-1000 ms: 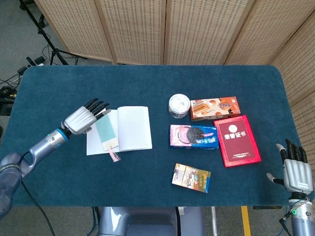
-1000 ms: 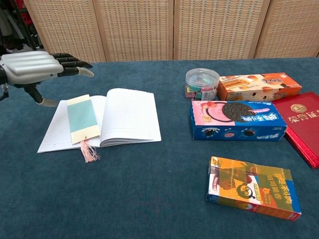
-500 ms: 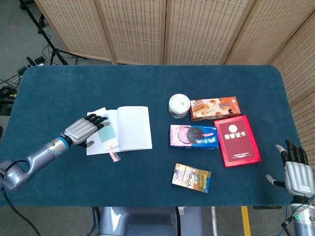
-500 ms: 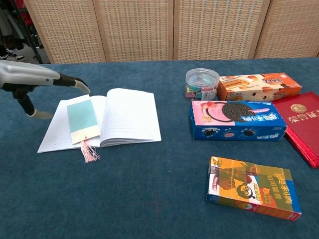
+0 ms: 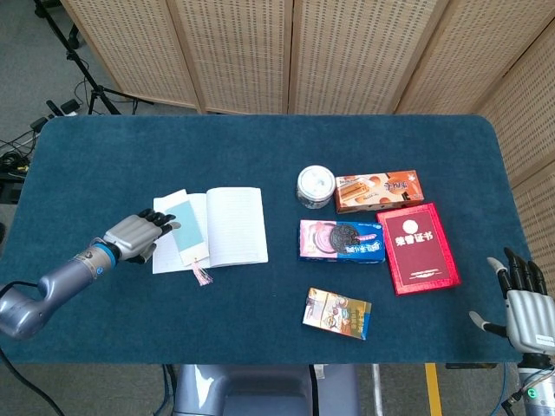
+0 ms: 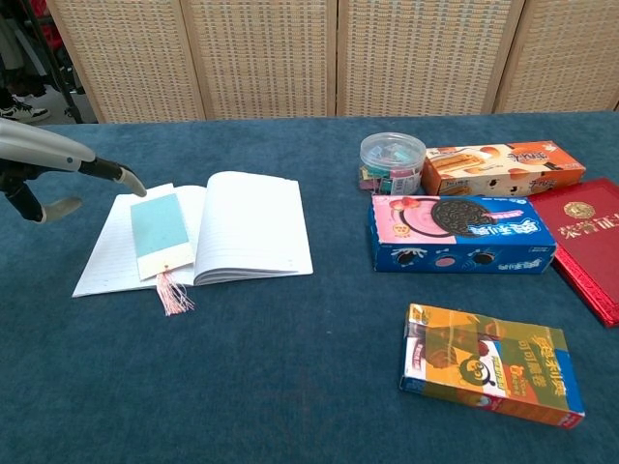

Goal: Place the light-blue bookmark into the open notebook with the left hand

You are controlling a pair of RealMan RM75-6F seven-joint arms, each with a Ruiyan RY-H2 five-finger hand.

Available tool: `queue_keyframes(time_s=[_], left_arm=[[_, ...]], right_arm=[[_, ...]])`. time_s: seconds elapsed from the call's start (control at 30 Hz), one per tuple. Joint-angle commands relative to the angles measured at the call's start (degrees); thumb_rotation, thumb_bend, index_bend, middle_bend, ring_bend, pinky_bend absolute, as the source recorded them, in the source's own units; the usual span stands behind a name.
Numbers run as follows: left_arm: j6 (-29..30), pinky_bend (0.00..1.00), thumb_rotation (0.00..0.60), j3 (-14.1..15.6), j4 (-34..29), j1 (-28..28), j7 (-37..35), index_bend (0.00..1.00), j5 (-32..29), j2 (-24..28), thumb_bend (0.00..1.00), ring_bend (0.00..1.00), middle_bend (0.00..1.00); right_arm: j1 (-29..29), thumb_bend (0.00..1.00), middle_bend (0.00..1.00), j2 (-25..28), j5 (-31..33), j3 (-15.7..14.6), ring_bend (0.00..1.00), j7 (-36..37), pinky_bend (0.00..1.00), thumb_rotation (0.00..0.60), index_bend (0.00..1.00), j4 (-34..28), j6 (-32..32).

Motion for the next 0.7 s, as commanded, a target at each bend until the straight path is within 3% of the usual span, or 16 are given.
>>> queue_keyframes(time_s=[0.03, 0.27, 0.7], left_arm=[[-1.00, 0.00, 0.600, 0.29, 1.51, -0.40, 3.40, 0.00, -3.93, -1.78, 0.73, 0.00, 0.00], [-2.40, 0.00, 0.600, 0.84, 3.96, -0.85, 5.73, 0.00, -9.15, -3.89, 0.73, 0.00, 0.00], [-2.55, 0.00, 0.600, 0.60, 7.37, -0.88, 6.92, 0.00, -12.62, -6.70, 0.73, 0.00, 0.00]], right_arm=[[-0.04, 0.10, 0.00, 0.04, -0.01, 0.05, 0.00, 0.09, 0.00, 0.600, 0.12, -0.04, 0.03], [-0.02, 0.10, 0.00, -0.01, 0.06, 0.14, 0.00, -0.10, 0.00, 0.600, 0.12, 0.00, -0.21], [0.00, 0.10, 0.00, -0.20, -0.07, 0.11, 0.00, -0.58, 0.00, 0.600, 0.12, -0.08, -0.45]])
